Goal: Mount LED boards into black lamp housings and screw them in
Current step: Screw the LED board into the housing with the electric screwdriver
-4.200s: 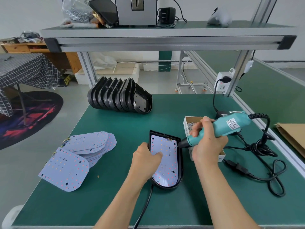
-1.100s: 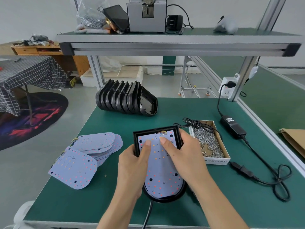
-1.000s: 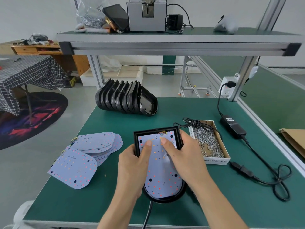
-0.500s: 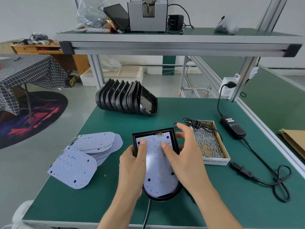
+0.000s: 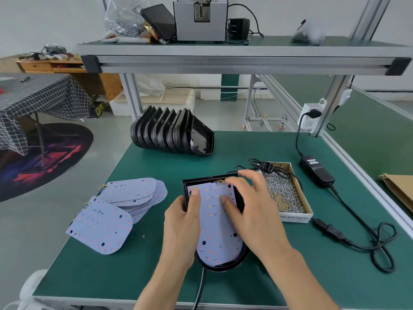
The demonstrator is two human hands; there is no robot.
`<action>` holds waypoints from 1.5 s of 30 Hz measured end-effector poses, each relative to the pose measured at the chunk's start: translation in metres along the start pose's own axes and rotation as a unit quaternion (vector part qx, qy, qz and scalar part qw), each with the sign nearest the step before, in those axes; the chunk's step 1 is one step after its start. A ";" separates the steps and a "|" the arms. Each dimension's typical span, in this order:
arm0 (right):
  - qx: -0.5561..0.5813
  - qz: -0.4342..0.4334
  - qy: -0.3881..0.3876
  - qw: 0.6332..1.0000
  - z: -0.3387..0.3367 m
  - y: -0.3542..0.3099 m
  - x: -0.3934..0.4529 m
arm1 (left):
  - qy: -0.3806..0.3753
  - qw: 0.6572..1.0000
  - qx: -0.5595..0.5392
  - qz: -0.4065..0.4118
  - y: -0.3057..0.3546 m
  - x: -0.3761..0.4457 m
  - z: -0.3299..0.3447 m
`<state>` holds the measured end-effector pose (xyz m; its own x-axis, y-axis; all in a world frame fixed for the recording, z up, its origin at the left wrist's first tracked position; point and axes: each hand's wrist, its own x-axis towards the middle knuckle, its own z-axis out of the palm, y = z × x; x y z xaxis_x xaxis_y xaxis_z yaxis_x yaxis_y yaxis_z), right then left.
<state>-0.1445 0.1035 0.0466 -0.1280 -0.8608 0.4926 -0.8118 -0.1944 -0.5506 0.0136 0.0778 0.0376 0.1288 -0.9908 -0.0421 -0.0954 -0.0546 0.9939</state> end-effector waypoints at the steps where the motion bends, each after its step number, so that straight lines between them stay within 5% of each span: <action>1: -0.005 -0.003 0.001 1.000 0.000 0.001 0.001 | 0.000 1.000 0.001 0.001 0.000 0.001 0.000; 45: -0.019 -0.037 0.037 0.998 -0.004 0.002 0.001 | 0.057 0.998 0.028 -0.020 -0.005 -0.002 0.001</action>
<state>-0.1485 0.1041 0.0488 -0.1072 -0.8076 0.5800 -0.8414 -0.2371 -0.4857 0.0124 0.0799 0.0328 0.2440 -0.9675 -0.0666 -0.1421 -0.1036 0.9844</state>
